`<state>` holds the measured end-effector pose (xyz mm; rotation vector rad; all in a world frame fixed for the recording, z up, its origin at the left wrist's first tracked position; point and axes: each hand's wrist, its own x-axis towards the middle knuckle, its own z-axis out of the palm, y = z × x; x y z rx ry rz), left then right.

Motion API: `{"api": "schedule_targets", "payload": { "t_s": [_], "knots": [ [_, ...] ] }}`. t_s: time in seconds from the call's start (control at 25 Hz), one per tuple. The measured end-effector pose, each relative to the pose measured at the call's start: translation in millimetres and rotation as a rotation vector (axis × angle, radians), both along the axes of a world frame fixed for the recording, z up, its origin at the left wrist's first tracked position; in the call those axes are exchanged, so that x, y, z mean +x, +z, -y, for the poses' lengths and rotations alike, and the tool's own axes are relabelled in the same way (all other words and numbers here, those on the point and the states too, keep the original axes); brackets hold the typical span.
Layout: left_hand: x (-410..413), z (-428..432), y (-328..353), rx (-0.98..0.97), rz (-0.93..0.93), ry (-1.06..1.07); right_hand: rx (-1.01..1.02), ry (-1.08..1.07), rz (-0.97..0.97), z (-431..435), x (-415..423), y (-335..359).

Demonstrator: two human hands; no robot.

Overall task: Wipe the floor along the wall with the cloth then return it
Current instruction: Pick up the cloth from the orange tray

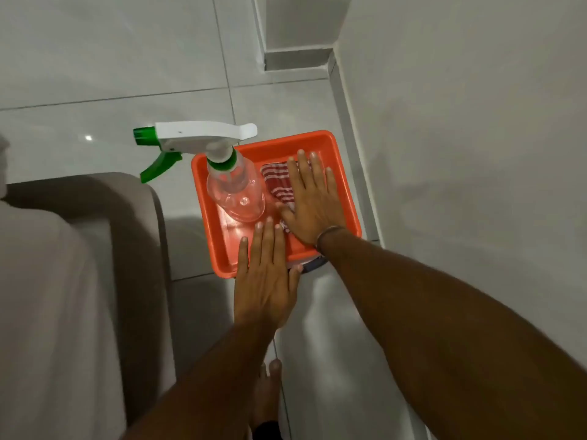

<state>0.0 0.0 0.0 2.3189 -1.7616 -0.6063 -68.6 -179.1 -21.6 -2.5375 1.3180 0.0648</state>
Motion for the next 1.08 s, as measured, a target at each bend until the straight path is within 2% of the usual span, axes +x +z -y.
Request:
{"api": "schedule_targets", "payload": {
  "t_s": [0.08,0.32,0.56,0.72,0.84,1.08],
  "knots": [
    [4.7,0.7,-12.4,-0.028,-0.028,0.039,0.047,0.006,-0.030,8.9,4.7,-15.1],
    [6.3,-4.2,-26.9,-0.070,0.042,0.018,0.098,0.076,-0.054,9.3,4.9,-41.8],
    [5.0,-4.6,-24.3,-0.040,0.040,0.030,0.185,-0.001,0.023,14.3,9.3,-33.7],
    [-2.6,-12.1,-7.8,-0.044,0.039,-0.002,0.219,-0.120,0.178,8.1,-1.2,-2.7],
    [-18.2,-27.3,14.5,-0.034,0.047,-0.033,0.143,-0.212,0.362,-10.0,-13.9,37.8],
    [-77.8,-83.3,38.7,0.015,0.099,-0.071,0.046,-0.211,0.579,-75.5,-94.8,101.4]
  ]
}}
